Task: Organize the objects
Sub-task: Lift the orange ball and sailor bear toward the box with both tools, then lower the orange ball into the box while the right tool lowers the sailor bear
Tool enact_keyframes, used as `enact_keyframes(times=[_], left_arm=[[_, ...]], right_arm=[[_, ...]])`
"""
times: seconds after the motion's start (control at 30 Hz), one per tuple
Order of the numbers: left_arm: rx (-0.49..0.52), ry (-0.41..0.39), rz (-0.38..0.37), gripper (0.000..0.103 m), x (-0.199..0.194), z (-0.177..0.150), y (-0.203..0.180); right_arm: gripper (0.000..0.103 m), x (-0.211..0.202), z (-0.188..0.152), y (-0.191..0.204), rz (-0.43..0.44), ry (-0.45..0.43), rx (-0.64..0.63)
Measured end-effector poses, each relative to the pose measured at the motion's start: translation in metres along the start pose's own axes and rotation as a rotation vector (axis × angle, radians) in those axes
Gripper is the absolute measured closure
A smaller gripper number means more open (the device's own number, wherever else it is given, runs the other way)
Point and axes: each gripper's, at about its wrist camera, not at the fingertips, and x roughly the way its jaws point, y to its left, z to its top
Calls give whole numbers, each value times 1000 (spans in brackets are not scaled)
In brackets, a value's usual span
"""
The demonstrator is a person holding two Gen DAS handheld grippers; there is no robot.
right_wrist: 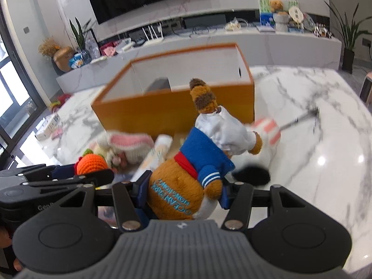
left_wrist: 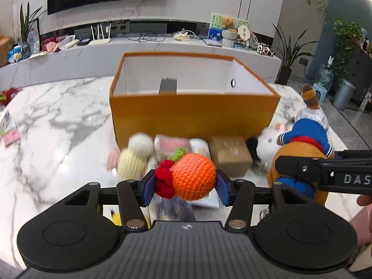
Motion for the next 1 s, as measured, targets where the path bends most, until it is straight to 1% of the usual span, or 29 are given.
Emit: enact_keyframes(times=[0.13, 0.27, 0.4, 0.5, 0.6, 0.7, 0.9, 1.0], left_arm=[[11, -51, -7, 42, -2, 38, 2], [35, -104, -11, 42, 2, 85, 1], [52, -126, 7, 42, 25, 130, 0], [78, -116, 40, 42, 53, 156, -2], [93, -89, 91, 42, 83, 171, 2], [81, -37, 115, 42, 113, 180, 9], [72, 51, 105, 42, 159, 181, 15], [89, 62, 98, 42, 169, 177, 14]], right_arm=[[45, -8, 36, 4, 13, -47, -53], [45, -6, 81, 6, 19, -90, -93], [45, 17, 129, 7, 1, -107, -128], [45, 48, 157, 2, 4, -77, -127], [45, 81, 177, 1, -10, -36, -154], [45, 118, 189, -1, -16, 22, -176], [45, 181, 193, -9, -32, 140, -200], [45, 202, 192, -15, -32, 185, -192]])
